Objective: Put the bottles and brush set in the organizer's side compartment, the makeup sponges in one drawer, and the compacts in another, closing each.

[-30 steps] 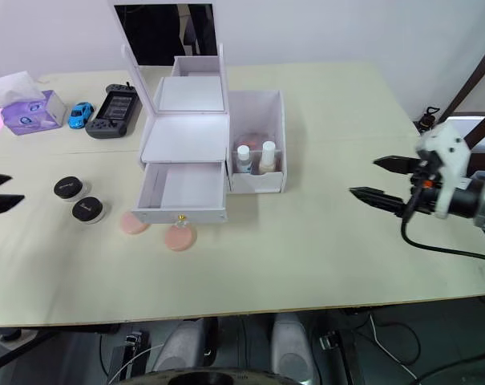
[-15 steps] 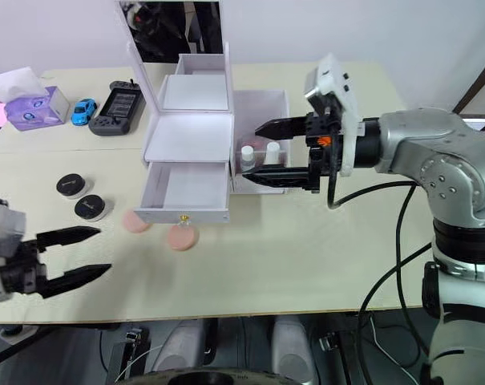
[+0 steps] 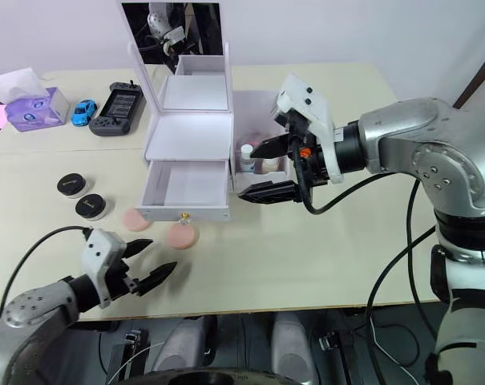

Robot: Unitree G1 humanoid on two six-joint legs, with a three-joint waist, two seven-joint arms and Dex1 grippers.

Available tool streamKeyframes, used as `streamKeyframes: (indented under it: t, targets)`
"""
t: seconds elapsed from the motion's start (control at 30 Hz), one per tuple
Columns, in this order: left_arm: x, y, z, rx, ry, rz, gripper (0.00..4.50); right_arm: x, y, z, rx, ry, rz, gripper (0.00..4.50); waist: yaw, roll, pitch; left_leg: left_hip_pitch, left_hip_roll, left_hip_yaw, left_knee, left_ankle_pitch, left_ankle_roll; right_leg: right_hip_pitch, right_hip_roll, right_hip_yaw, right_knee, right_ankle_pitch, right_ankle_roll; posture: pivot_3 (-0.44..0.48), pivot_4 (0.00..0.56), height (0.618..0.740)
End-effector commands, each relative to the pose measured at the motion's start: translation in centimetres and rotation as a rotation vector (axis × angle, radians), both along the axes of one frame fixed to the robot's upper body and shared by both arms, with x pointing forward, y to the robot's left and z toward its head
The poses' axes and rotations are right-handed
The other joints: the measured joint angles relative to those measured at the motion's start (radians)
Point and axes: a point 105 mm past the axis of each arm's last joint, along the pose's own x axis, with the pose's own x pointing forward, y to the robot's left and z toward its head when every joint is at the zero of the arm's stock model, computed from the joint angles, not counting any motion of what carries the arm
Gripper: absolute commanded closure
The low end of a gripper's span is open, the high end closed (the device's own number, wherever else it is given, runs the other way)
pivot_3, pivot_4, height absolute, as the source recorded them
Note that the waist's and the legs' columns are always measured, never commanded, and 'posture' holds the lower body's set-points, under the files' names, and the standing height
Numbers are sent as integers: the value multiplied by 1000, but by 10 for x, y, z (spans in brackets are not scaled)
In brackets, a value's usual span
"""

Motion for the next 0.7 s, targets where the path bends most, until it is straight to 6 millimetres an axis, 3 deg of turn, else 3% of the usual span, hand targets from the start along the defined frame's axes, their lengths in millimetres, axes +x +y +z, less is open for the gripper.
streamKeyframes:
  t: [0.03, 0.37, 0.47, 0.53, 0.7]
  targets:
    - [13, -4, -2, 20, -22, 76, 65, 0, -4, 12, -24, -87, -27, 0, 0, -1, 0, 0, 0, 0, 0, 0, 0, 0, 0, 0, 0, 0, 0, 0, 150, 740]
    - [32, -31, -11, 48, 0, 19, 65, 2, -9, 12, -44, -135, -50, 0, 5, 0, 0, 1, 0, -1, 0, -2, 3, 0, 1, 0, 1, 0, 0, 0, 150, 740]
    - [29, -35, -9, 66, 4, -21, 928, 2, -10, 12, -48, -144, -54, 0, 3, -1, 0, 0, 0, -1, 1, -2, 3, 1, 0, 0, 0, 0, 0, 0, 150, 740]
    - [26, -27, -7, 102, 10, -35, 1828, 3, -9, 13, -45, -154, -55, 0, 0, 0, 0, 0, 0, 0, 1, -2, 3, 1, 0, 0, 0, 0, 0, 0, 150, 740]
    - [17, 6, 0, 191, 34, -54, 1838, 4, -9, 10, -41, -145, -41, 0, -6, 0, 0, 1, 0, -1, -2, -4, 6, -1, 1, 0, 1, 0, 0, 0, 150, 740]
